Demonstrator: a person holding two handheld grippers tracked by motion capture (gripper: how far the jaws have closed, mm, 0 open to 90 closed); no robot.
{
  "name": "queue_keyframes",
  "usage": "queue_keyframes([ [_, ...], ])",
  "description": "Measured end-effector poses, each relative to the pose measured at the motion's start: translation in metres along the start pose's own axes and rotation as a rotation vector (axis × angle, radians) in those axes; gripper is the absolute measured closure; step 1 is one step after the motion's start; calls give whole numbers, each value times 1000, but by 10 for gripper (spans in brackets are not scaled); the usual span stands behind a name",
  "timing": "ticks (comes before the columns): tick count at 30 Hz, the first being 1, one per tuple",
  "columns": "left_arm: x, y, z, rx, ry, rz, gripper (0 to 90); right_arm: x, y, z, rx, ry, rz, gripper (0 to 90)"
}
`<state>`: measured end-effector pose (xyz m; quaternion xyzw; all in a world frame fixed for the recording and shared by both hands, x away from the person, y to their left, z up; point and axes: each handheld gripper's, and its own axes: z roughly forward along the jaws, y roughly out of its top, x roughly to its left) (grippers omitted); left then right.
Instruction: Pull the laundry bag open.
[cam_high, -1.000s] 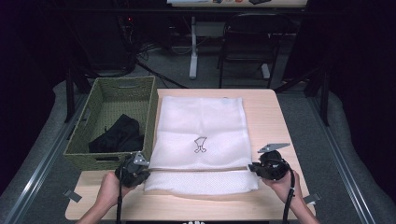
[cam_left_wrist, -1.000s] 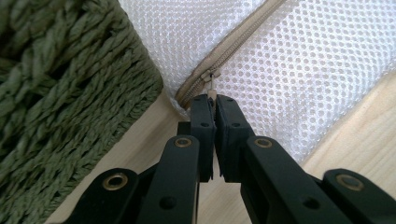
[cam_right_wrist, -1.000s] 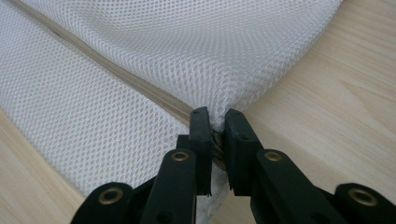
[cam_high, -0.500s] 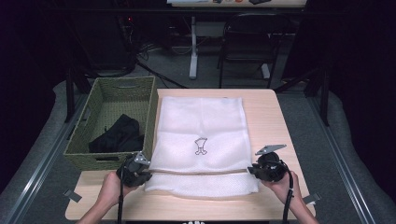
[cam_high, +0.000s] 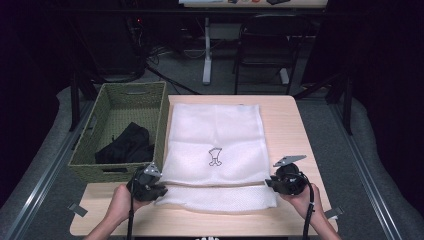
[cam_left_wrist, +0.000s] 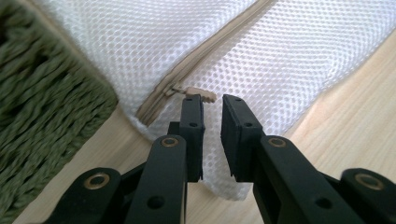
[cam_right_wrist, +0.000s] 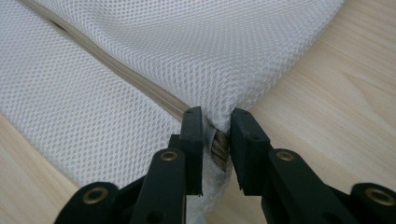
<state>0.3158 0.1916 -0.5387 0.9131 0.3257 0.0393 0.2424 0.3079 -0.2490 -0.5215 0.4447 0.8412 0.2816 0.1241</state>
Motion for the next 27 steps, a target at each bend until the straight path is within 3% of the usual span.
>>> queue_keyframes([
  [5,-4,7,7,4,-4,15,751,0,-3,-9,-8,-1,-12,635],
  [8,-5,8,9,9,-18,20,704,-1,-6,-15,-12,12,-18,471],
  [12,-5,6,5,-4,-25,4,531,-1,-5,-22,-54,22,-39,326],
  [16,-5,0,-8,-55,-43,-19,379,5,-3,-22,-58,29,-65,210],
  [22,-8,-4,-23,-101,-44,-21,179,12,4,-19,-57,33,-97,136],
  [27,-14,-8,-31,-142,-47,-44,127,19,14,-14,-72,76,-106,67],
])
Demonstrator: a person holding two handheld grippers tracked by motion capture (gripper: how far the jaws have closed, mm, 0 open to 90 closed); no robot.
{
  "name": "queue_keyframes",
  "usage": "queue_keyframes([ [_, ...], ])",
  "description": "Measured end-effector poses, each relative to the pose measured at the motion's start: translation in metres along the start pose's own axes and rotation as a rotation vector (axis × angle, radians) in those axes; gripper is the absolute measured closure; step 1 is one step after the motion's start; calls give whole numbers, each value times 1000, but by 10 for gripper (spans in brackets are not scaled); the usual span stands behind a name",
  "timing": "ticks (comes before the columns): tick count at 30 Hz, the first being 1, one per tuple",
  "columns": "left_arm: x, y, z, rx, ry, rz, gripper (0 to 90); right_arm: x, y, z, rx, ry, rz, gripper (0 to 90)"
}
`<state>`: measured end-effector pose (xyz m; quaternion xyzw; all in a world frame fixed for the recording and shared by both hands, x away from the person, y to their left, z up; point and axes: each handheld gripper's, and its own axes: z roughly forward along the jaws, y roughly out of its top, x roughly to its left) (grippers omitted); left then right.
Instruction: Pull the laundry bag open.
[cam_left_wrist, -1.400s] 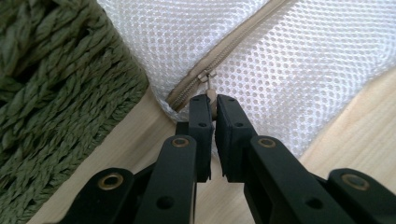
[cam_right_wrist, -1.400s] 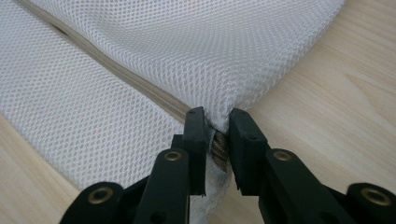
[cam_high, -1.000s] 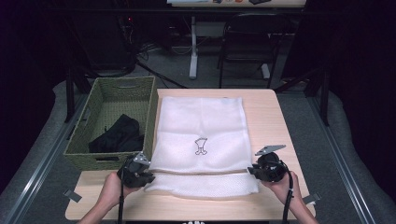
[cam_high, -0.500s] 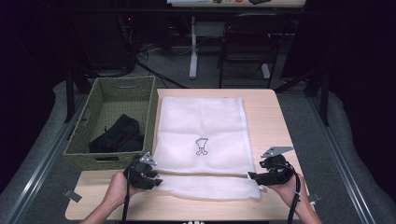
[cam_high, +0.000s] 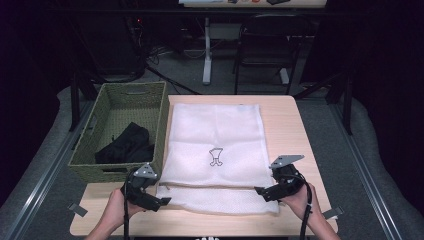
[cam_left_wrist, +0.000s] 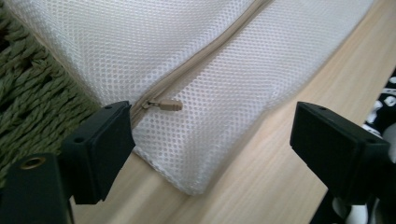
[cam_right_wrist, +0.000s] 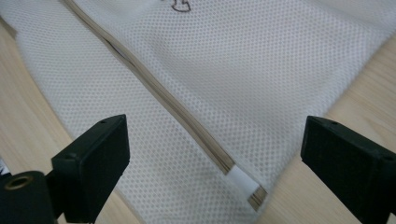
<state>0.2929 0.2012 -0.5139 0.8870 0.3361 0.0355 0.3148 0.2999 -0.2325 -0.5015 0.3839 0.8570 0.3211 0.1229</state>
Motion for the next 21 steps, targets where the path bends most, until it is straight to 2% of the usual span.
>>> queue_keyframes([
  [2,-1,-2,-4,-13,4,-5,95,4,7,4,-4,24,-3,40],
  [9,-3,-6,-14,-50,53,-20,50,17,32,21,7,37,-62,22],
  [17,-6,-5,-14,-32,83,-2,5,20,49,41,33,43,-88,24],
  [21,-7,-6,-16,-52,95,-14,2,21,53,48,51,46,-98,28],
])
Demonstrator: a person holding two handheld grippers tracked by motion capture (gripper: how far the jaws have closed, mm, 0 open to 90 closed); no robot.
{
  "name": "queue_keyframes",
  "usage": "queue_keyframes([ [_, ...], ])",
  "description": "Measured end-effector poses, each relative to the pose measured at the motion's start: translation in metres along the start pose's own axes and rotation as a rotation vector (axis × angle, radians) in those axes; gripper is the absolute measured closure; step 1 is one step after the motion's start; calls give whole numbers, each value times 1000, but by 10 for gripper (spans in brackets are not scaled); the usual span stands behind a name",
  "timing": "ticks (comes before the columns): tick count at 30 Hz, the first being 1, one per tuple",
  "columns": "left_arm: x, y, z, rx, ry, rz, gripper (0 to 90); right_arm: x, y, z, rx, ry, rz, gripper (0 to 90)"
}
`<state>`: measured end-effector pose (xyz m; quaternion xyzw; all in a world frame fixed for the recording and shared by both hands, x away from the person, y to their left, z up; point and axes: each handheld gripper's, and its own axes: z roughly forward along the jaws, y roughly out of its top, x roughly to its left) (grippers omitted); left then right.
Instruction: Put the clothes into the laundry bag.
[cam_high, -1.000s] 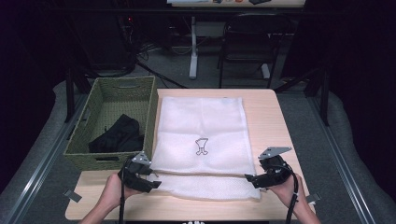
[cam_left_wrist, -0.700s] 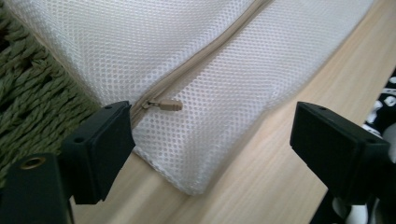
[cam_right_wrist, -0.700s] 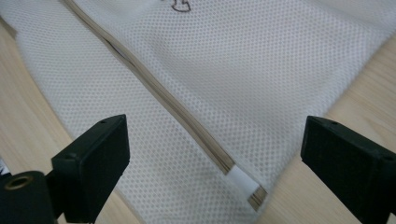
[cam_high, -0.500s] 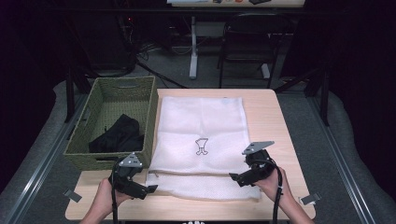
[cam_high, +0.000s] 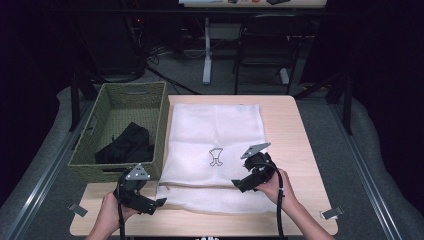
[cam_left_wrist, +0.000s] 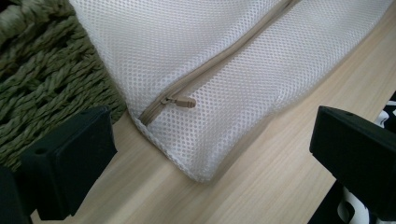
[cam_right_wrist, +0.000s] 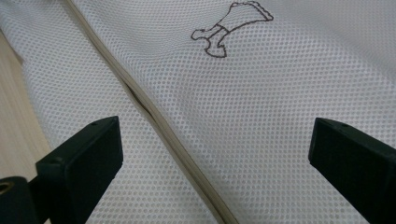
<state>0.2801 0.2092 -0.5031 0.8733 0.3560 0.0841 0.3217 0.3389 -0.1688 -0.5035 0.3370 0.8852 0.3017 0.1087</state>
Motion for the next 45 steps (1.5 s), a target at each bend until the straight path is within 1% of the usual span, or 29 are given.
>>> queue_keyframes([
  [1,0,0,-1,-9,-3,-7,2,0,1,2,3,0,-3,32],
  [2,-1,-1,-2,-5,-10,-8,2,0,3,4,8,-2,-9,32],
  [4,-2,-2,-2,-13,1,-2,2,0,5,7,10,0,-10,37],
  [5,-2,-3,-3,-16,1,6,2,-1,6,10,16,-1,-22,38],
  [6,-2,-4,-3,-18,2,-3,1,-1,7,12,19,-2,-26,41],
  [7,0,-4,-4,-14,14,13,1,-1,9,14,23,-1,-32,46],
  [8,0,-4,-4,-32,51,24,1,-1,11,17,25,1,-38,49],
  [9,0,-4,-4,-41,79,43,1,0,13,19,22,2,-41,59],
  [10,1,-5,-5,-50,90,55,1,1,15,21,25,6,-50,79],
  [12,4,-5,-5,-57,79,44,1,3,19,25,17,8,-62,116],
  [13,6,-6,-5,-54,70,41,1,3,20,27,14,18,-73,132],
  [15,8,-6,-5,-55,69,34,1,3,23,32,18,19,-83,156],
  [17,10,-6,-4,-59,58,30,1,3,26,38,22,43,-86,192],
  [18,11,-6,-4,-58,56,30,1,3,26,42,27,42,-91,208],
  [19,11,-6,-4,-62,60,29,1,2,27,46,31,56,-98,223],
  [21,12,-5,-3,-58,54,29,1,2,27,55,50,60,-102,266],
  [22,12,-5,-2,-56,53,31,1,3,27,59,60,66,-96,278],
  [23,12,-5,-1,-59,59,35,1,4,26,62,66,67,-100,294],
  [25,12,-4,0,-44,49,40,1,10,22,70,104,62,-139,328],
  [28,11,-4,2,-44,44,38,1,17,17,80,145,81,-173,342],
  [29,11,-4,2,-44,45,39,1,19,15,83,149,93,-177,344],
  [30,11,-4,2,-43,43,42,1,19,15,83,145,91,-183,351],
  [33,12,-4,3,-40,39,42,1,19,15,83,147,97,-181,370],
  [35,13,-4,2,-31,33,39,1,16,15,84,145,96,-166,409],
  [38,13,-5,2,-34,29,31,1,14,15,84,141,91,-166,453],
  [41,13,-6,1,-46,33,27,1,11,14,83,133,84,-155,545],
  [42,13,-6,1,-50,35,27,1,11,14,82,127,83,-142,586],
  [43,14,-6,1,-55,28,26,1,10,14,82,124,79,-144,636],
  [45,16,-6,1,-50,18,24,2,9,12,81,106,81,-137,713],
])
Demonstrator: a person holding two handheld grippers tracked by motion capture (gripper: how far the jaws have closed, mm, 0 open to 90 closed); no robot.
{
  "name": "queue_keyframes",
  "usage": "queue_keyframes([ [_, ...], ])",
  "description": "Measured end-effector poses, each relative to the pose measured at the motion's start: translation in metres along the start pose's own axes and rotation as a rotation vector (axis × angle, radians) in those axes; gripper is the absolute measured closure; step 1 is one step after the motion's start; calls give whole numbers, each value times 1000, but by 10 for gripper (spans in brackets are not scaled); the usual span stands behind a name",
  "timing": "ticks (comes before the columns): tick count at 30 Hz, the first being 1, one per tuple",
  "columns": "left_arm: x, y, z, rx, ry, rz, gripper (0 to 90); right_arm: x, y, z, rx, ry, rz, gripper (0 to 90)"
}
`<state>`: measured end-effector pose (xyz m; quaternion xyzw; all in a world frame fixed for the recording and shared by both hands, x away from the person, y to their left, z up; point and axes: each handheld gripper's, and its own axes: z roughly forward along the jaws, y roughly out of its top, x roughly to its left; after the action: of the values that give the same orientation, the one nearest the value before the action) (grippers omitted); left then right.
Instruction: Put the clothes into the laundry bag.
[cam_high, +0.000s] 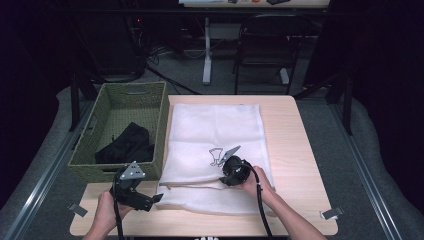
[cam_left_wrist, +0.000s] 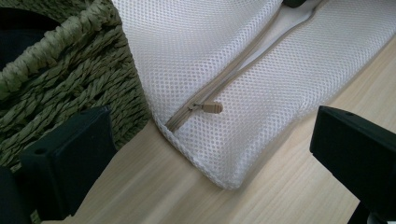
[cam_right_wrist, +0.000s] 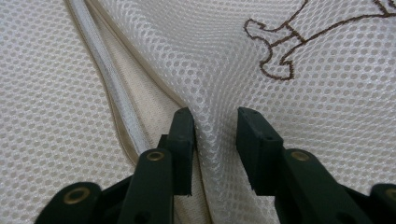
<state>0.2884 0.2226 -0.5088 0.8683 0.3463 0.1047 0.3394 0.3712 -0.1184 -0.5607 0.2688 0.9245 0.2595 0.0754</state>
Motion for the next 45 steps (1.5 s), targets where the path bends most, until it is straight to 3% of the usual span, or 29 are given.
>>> queue_keyframes([
  [2,0,-1,0,-10,-10,-12,2,0,0,0,-3,-15,4,811],
  [5,1,-1,-2,-20,-38,-11,2,-1,-1,-1,-10,-13,24,852],
  [10,2,0,-7,-29,-33,-21,3,-1,2,-7,-14,-17,31,856],
  [18,5,0,-11,-31,-59,-46,2,0,5,-21,-50,-23,10,857],
  [28,2,5,-16,-30,-75,-6,3,3,7,-33,-76,-36,-12,858],
  [32,2,8,-20,-29,-63,-10,3,3,7,-35,-87,-39,-16,859],
  [40,11,13,-30,-32,-94,-20,1,5,9,-37,-91,-26,-12,862],
  [45,19,17,-39,-48,-83,-24,1,5,10,-37,-92,-23,-21,861],
])
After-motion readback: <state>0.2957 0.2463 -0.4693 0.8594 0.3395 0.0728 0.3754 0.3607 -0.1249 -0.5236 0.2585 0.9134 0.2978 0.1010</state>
